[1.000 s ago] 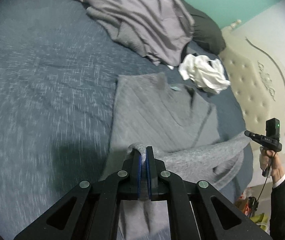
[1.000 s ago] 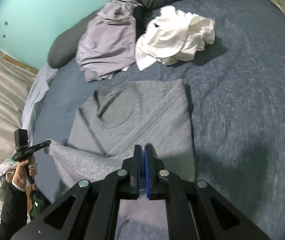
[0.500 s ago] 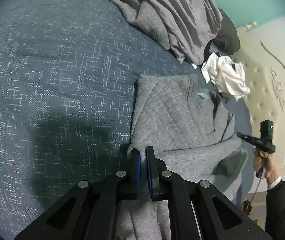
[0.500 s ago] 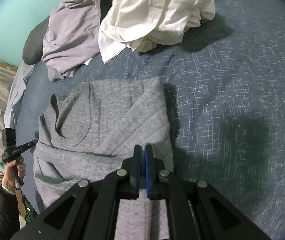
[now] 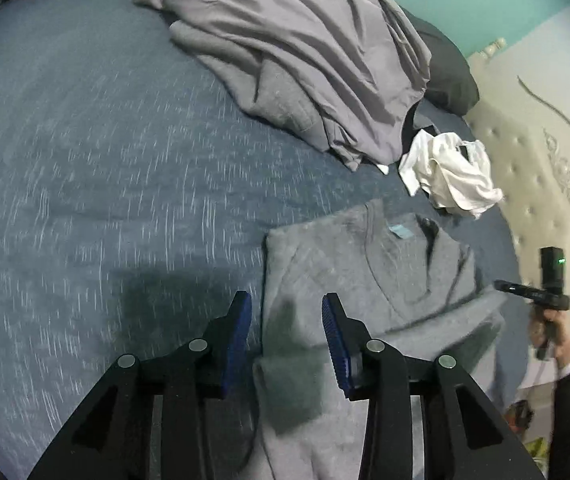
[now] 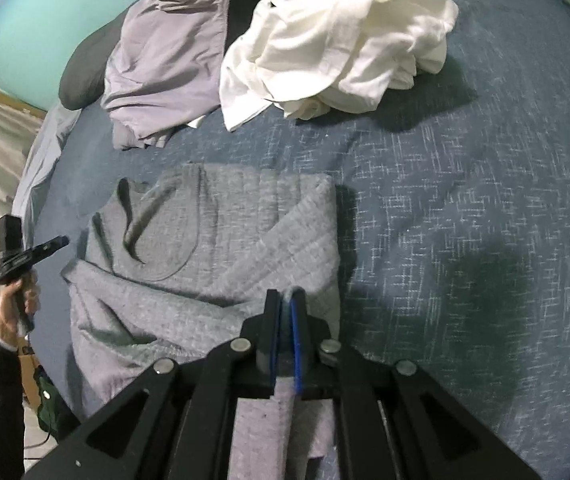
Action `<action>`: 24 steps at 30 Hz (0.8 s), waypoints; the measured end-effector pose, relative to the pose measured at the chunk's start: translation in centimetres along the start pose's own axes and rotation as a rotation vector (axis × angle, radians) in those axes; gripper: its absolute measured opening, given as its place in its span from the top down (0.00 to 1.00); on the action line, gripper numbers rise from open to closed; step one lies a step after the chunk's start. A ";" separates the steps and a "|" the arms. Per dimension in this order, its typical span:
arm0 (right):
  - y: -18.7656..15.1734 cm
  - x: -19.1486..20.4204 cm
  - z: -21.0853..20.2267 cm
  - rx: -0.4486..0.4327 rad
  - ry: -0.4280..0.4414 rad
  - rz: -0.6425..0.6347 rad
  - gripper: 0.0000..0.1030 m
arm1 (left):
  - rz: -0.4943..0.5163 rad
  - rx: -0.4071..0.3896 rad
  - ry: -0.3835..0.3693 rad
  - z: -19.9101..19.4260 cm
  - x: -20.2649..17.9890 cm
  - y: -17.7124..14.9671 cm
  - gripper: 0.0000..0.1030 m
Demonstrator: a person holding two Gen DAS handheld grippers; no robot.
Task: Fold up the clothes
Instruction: 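Lay the folded hem onto the sweater and open both grippers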
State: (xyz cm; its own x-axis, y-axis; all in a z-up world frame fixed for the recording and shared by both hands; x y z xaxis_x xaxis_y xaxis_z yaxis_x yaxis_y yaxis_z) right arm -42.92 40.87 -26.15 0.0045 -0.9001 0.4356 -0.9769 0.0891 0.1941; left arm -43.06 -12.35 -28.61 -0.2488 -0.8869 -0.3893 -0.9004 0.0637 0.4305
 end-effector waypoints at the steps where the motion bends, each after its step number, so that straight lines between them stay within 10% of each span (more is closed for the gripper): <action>1: 0.1 0.0 -0.3 -0.005 -0.012 -0.003 0.87 | 0.012 0.002 0.010 0.4 -0.2 0.4 0.61; 3: 0.4 -0.6 -1.4 -0.022 -0.019 0.011 0.71 | 0.036 0.005 0.025 1.1 -0.5 1.0 0.61; 24: 6.3 5.5 7.3 -0.067 -0.128 -0.238 0.71 | 0.257 0.079 0.038 7.6 -2.5 4.7 0.54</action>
Point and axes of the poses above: each gripper's, at about its wrist camera, not at the fingertips, and z roughly the way its jaws point, x to its left, y to its top, the point moved 2 cm from there along z, roughly the way its jaws point, and after that the axes turned 9 degrees about z, right-handed, at the moved point
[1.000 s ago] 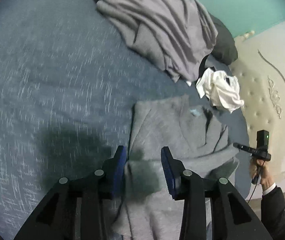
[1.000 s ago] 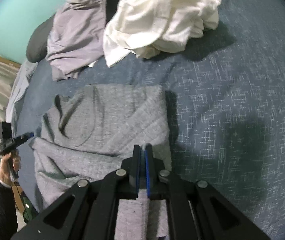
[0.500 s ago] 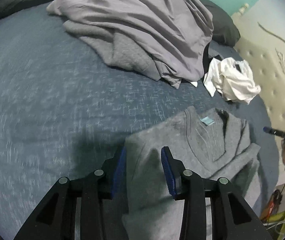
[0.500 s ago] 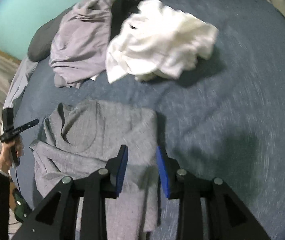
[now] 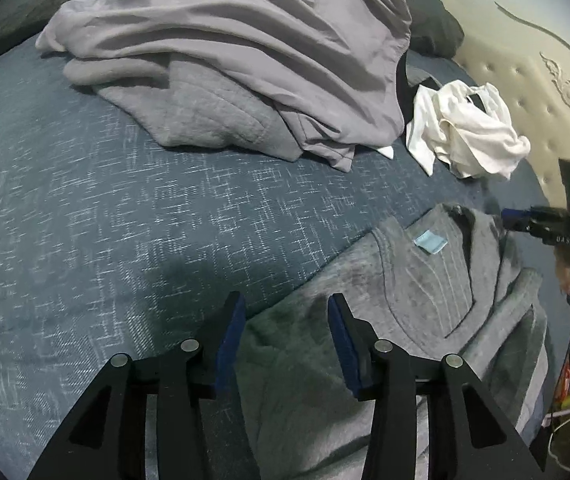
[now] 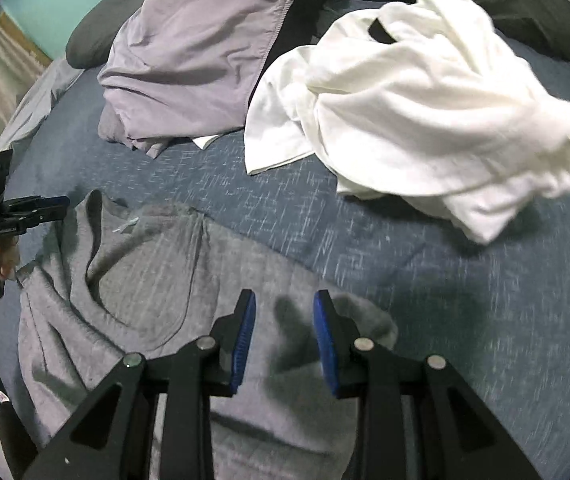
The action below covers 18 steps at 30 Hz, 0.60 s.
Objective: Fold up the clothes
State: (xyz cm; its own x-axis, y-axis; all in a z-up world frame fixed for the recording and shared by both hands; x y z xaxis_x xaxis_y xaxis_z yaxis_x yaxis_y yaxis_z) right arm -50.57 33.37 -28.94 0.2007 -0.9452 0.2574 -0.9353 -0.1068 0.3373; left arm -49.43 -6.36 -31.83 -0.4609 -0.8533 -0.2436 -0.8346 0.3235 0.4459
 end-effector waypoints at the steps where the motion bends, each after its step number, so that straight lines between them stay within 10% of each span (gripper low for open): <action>1: 0.2 0.1 0.1 -0.002 -0.004 -0.011 0.71 | 0.009 0.002 0.003 0.2 0.0 0.0 0.55; 9: 0.9 1.5 2.7 0.021 -0.039 -0.133 0.71 | 0.041 0.018 -0.021 1.5 0.0 -0.1 0.56; 16: 1.2 2.5 5.0 0.037 -0.052 -0.190 0.71 | 0.064 0.006 -0.020 1.0 0.7 -1.0 0.92; 18: 1.2 2.5 5.0 0.027 -0.041 -0.197 0.86 | 0.076 -0.002 -0.017 0.7 0.7 -1.1 0.96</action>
Point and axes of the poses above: each gripper's, at about its wrist camera, not at the fingertips, and z roughly the way its jaws point, x to its left, y to its top, the point moved 2 cm from there along z, roughly the way its jaws point, and after that the axes turned 9 degrees about z, right-handed, at the moved point
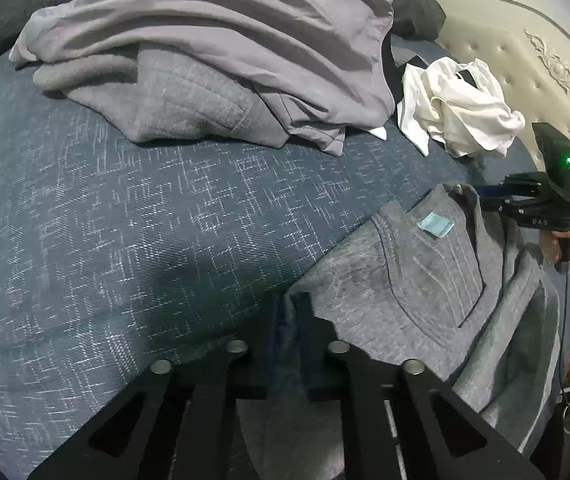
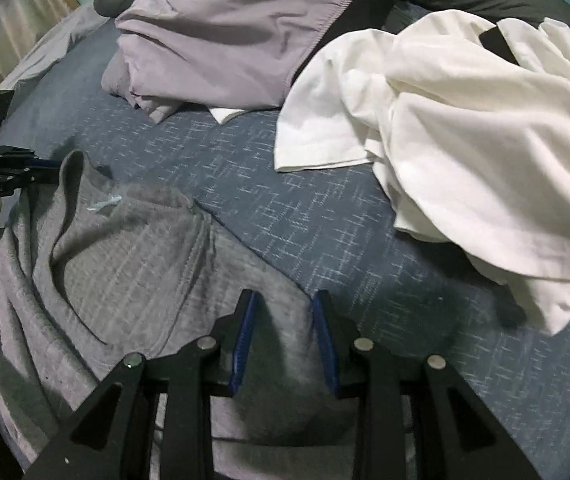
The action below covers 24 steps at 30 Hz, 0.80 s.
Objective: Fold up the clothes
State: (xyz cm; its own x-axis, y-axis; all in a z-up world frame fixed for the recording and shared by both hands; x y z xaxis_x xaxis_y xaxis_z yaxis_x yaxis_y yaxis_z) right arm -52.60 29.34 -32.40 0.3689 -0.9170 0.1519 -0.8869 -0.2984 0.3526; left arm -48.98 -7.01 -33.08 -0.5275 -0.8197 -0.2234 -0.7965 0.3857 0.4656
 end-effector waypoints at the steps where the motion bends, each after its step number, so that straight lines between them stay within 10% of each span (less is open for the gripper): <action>1: 0.0 0.0 0.0 -0.005 0.005 -0.004 0.89 | 0.007 -0.004 0.004 -0.2 -0.1 -0.1 0.96; 24: 0.2 -1.8 -0.2 -0.081 -0.084 0.064 0.98 | -0.043 0.032 0.115 -1.0 2.5 -1.6 0.97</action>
Point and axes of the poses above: each gripper's, at about its wrist camera, not at the fingertips, and z roughly the way its jaws point, x to its left, y to its top, the point moved 2 cm from there along z, roughly the way its jaws point, and after that the axes turned 9 degrees about z, right-handed, at the moved point
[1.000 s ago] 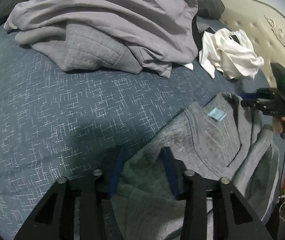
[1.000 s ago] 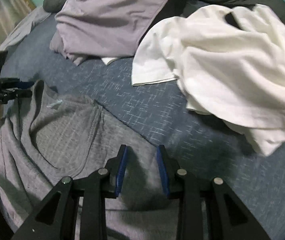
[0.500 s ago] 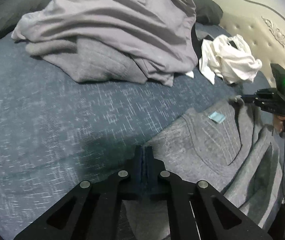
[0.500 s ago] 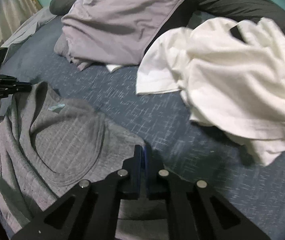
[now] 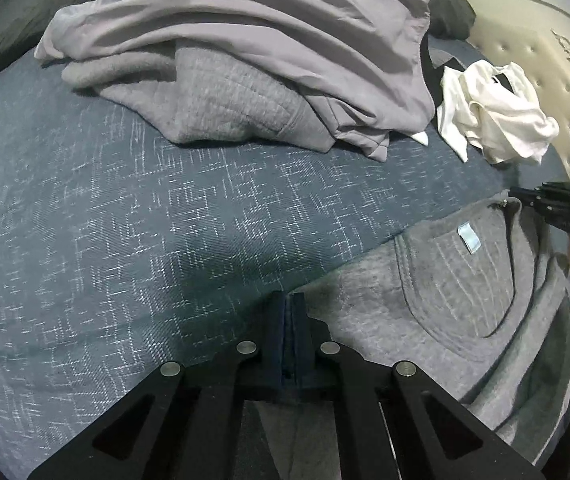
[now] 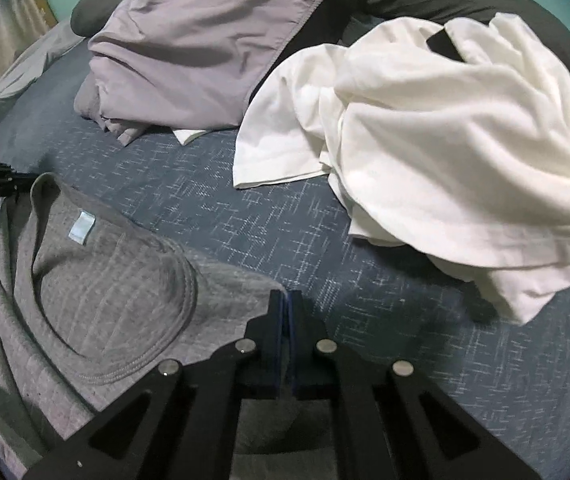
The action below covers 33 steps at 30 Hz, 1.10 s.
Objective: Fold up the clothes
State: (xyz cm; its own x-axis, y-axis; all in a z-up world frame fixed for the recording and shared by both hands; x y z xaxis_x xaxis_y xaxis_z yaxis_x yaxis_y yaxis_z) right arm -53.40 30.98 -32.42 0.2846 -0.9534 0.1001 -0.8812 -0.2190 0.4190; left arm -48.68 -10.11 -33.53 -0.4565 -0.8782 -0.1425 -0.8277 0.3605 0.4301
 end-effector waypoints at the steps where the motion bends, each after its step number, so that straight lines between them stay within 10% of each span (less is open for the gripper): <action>1: 0.1 0.0 0.0 0.000 0.010 0.004 0.98 | -0.001 -0.004 -0.002 -0.1 0.1 -0.2 0.97; 11: 1.0 1.9 -2.3 -0.053 0.117 0.008 0.73 | 0.002 -0.032 0.008 -2.2 0.4 -1.4 0.97; 22: 0.8 6.2 0.9 0.056 0.064 -0.099 0.76 | 0.007 -0.032 0.025 -2.5 0.3 0.5 0.97; 24: 0.7 6.2 1.0 0.049 0.044 -0.093 0.93 | 0.004 -0.031 0.033 -2.7 0.6 0.5 0.97; 33: 1.8 5.5 -2.1 -0.071 0.016 -0.062 0.96 | -0.006 -0.027 0.077 -1.7 -2.3 3.7 0.97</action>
State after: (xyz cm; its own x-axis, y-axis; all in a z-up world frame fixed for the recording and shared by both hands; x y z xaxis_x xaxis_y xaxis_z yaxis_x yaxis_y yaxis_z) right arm -52.59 25.76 -29.23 0.3445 -0.9349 0.0858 -0.8326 -0.2620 0.4880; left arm -50.11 -7.28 -30.11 -0.4244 -0.9023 -0.0762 -0.8208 0.3477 0.4532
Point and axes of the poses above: each gripper's, at about its wrist camera, not at the fingertips, and z roughly the way its jaws point, x to its left, y to its top, the point moved 2 cm from there along z, roughly the way its jaws point, and after that the axes turned 9 degrees about z, right-handed, at the moved point
